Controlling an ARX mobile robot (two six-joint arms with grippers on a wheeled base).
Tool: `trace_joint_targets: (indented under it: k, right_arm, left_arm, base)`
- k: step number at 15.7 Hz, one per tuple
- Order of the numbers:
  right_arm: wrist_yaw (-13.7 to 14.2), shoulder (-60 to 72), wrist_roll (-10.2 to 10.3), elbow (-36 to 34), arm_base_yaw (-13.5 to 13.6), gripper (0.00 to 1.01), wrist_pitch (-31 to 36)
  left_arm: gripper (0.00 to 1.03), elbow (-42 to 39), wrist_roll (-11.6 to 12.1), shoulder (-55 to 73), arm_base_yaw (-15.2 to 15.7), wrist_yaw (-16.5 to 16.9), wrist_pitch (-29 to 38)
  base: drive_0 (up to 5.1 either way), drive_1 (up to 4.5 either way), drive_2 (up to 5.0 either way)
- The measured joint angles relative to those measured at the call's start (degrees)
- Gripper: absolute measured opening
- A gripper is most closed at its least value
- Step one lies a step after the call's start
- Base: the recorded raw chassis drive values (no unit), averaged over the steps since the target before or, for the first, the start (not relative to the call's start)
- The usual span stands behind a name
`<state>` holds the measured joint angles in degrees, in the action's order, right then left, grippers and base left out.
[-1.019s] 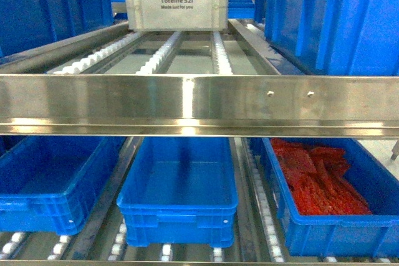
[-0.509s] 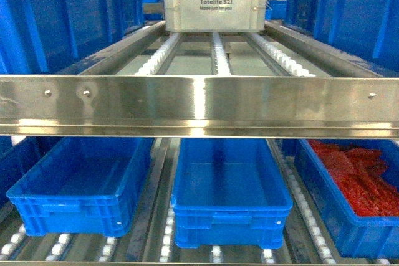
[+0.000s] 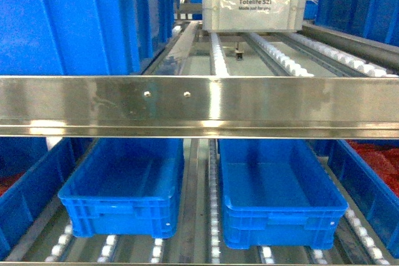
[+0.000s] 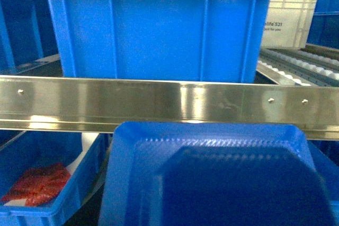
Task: Sort blue parts and orange caps into right shelf containers
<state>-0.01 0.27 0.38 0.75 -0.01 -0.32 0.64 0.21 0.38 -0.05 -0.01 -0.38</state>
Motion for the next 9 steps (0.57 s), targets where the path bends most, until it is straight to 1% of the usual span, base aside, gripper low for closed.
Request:
trace_joint_targets:
  k: [5,9]
  right_arm:
    - [-0.17,0.00,0.00,0.00,0.00,0.43,-0.04]
    - [-0.15,0.00,-0.02,0.00,0.00,0.43,-0.04]
  left_arm:
    - [0.42,-0.02,0.00,0.00,0.00,-0.17,0.11]
    - [0.42,-0.02,0.00,0.00,0.00,-0.09,-0.02]
  base:
    - [-4.9,3.44,1.3]
    - [0.0,0.00,0.0]
